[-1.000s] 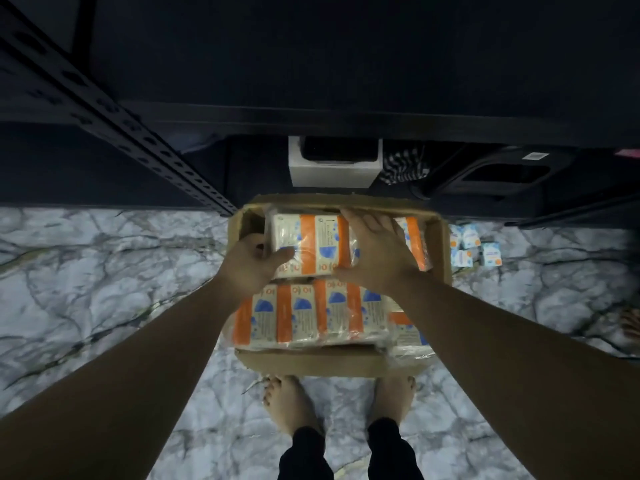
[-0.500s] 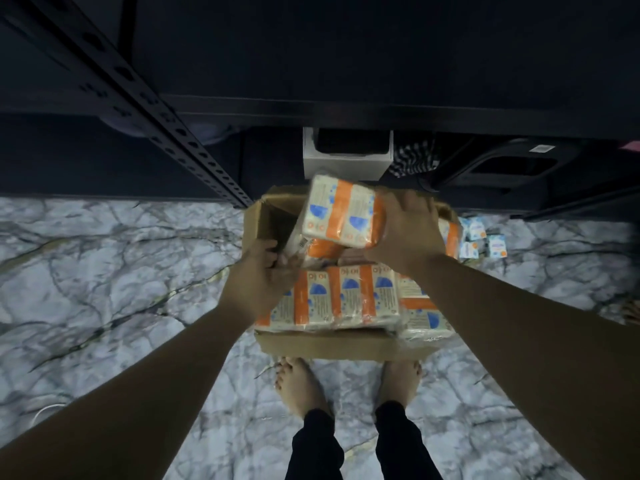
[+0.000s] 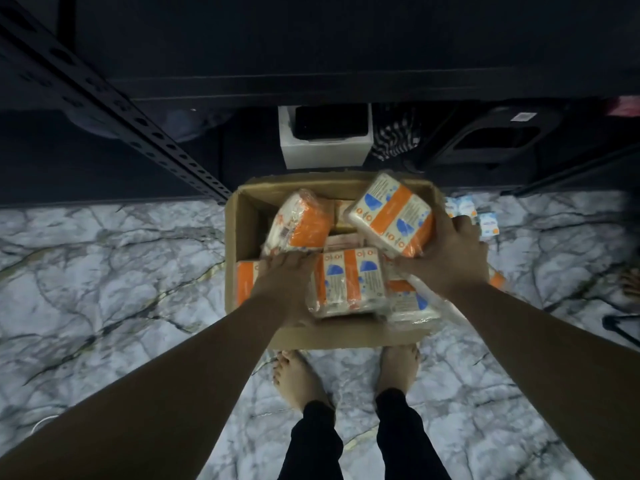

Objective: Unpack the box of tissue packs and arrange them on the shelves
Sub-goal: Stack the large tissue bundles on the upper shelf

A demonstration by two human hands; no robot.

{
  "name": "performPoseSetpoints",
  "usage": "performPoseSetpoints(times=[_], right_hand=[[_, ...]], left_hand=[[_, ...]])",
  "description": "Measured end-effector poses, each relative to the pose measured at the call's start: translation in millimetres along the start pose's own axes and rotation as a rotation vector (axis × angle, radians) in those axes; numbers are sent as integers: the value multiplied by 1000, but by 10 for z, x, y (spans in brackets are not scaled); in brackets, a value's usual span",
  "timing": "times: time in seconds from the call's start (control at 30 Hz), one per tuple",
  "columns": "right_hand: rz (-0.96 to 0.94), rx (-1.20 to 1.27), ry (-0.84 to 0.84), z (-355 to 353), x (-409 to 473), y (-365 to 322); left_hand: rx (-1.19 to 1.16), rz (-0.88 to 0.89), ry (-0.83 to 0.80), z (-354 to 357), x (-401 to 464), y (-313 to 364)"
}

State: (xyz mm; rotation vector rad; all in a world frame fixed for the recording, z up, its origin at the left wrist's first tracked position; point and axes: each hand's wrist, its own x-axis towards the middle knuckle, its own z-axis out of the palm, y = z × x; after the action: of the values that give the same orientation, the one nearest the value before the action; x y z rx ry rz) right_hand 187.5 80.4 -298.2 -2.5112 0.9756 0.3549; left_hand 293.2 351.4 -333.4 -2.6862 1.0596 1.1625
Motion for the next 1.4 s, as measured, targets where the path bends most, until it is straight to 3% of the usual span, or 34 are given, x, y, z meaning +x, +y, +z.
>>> performPoseSetpoints(times=[0.2, 0.47, 0.63, 1.07, 1.4], right_hand=[[-1, 53, -35, -71, -140, -18], [68, 228, 64, -682, -458, -230], [23, 341, 164, -1431, -818, -498], [-59, 515, 353, -3206, -1658, -1239], [-150, 629, 629, -4579, -2241, -1700]], left_hand=[[5, -11, 45, -118, -89, 44], [-108, 23, 248, -757, -691, -37], [-249, 60, 397, -1466, -1245, -14], [-219, 130, 637, -3158, -2595, 289], [-294, 274, 847, -4312, -3516, 676]])
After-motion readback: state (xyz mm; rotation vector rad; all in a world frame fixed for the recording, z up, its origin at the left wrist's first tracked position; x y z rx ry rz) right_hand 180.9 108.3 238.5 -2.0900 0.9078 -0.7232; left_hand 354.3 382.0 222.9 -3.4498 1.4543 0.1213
